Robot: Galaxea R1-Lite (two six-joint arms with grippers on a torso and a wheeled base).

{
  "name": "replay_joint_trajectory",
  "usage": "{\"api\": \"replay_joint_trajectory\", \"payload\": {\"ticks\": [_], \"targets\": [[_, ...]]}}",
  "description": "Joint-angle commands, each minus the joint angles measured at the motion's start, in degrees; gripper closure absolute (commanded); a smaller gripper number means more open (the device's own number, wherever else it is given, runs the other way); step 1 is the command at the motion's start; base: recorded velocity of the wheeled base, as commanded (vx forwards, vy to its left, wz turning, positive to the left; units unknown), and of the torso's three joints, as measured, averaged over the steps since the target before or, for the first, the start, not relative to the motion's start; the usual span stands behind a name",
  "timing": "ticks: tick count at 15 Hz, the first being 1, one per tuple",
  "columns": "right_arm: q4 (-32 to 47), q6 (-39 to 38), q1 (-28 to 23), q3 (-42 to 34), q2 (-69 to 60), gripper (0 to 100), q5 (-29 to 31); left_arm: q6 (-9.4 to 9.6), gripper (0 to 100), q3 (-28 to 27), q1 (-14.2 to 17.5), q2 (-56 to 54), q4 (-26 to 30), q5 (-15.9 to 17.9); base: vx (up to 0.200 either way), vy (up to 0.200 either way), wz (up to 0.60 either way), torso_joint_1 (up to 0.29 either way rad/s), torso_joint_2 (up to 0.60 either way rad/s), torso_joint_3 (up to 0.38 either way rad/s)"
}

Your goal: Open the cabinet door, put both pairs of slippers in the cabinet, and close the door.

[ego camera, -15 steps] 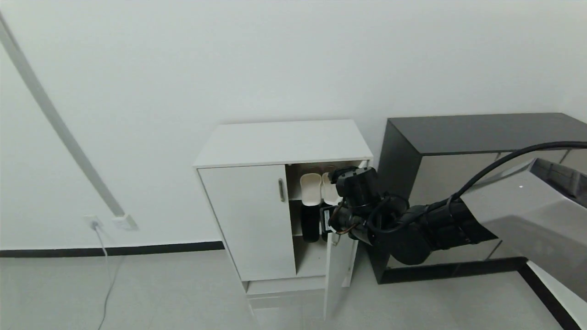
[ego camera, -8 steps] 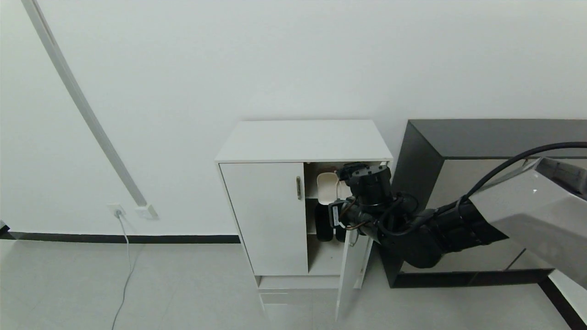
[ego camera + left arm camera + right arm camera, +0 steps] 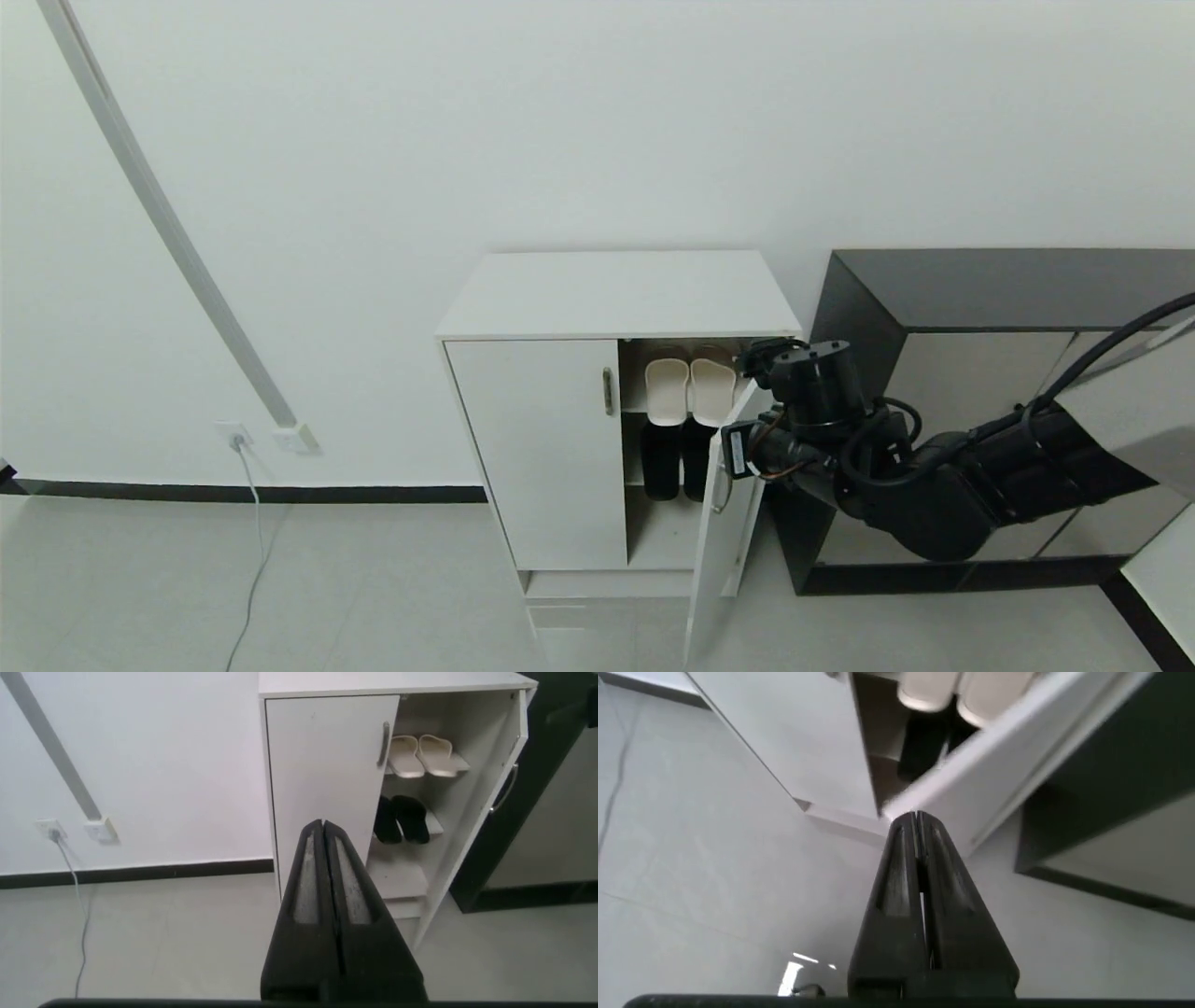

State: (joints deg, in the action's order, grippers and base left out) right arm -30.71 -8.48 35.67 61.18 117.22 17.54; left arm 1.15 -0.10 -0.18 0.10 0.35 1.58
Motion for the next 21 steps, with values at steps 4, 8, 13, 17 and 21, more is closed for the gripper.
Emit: {"api": "replay_joint_trajectory", "payload": {"ticks": [4, 8, 13, 17, 21], "targets": [[0.3, 0.9, -0.4, -7.0, -1.9, 100, 0.0, 0.0, 100, 0.0, 0.0, 0.0, 0.0, 0.0, 0.2, 0.0, 0.0, 0.01, 0.0, 0.002], [-0.8, 0.9, -0.5, -5.5, 1.2, 100, -0.1, 0.0, 100, 0.0, 0.0, 0.0, 0.0, 0.0, 0.0, 0.0, 0.0, 0.0, 0.0, 0.0], [-4.3, 0.8, -0.6, 0.4, 7.1, 100, -0.1, 0.0, 100, 0.0, -0.1, 0.0, 0.0, 0.0, 0.0, 0.0, 0.0, 0.0, 0.0, 0.0], [-6.9, 0.8, -1.0, 5.2, 12.0, 100, -0.5, 0.0, 100, 0.0, 0.0, 0.0, 0.0, 0.0, 0.0, 0.0, 0.0, 0.0, 0.0, 0.0], [-8.7, 0.9, -1.4, 11.5, 17.1, 100, -0.1, 0.0, 100, 0.0, 0.0, 0.0, 0.0, 0.0, 0.0, 0.0, 0.0, 0.0, 0.0, 0.0]]}}
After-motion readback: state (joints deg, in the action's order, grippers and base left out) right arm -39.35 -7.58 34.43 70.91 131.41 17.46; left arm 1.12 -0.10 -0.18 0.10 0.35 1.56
